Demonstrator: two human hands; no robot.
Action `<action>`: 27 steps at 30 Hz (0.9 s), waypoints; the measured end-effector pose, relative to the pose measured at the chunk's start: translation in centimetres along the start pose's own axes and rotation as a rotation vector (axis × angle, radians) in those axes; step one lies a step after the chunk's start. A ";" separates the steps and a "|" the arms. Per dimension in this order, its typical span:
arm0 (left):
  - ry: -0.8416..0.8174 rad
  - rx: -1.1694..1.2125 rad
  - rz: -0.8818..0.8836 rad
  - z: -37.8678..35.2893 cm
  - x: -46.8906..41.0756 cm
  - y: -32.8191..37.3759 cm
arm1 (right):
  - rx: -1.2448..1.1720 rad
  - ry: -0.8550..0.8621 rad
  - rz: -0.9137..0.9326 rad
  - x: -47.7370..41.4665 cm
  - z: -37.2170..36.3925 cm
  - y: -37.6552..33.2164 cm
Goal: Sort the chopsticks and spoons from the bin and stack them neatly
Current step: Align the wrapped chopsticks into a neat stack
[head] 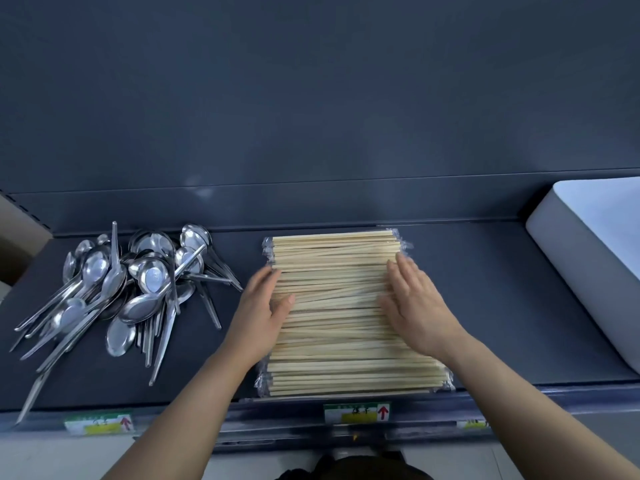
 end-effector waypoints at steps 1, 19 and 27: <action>-0.054 -0.025 0.017 -0.4 0.3 -0.1 | 0.072 -0.038 0.016 0.7 -0.4 -0.6; -0.309 -0.649 -0.147 -1.5 1.8 1.7 | 0.215 -0.139 0.092 1.4 -1.6 -2.4; -0.255 -0.627 -0.178 -0.8 5.3 3.1 | 0.202 -0.092 0.141 4.3 -0.2 -2.9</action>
Point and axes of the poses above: each hand's wrist, its own x-axis away from the middle knuckle, its own z-axis out of the back of the hand, y = z × x, the point moved 2 cm from there along -x, towards the middle knuckle, and after that the axes turned 10 degrees about y, right-handed, at the moved point
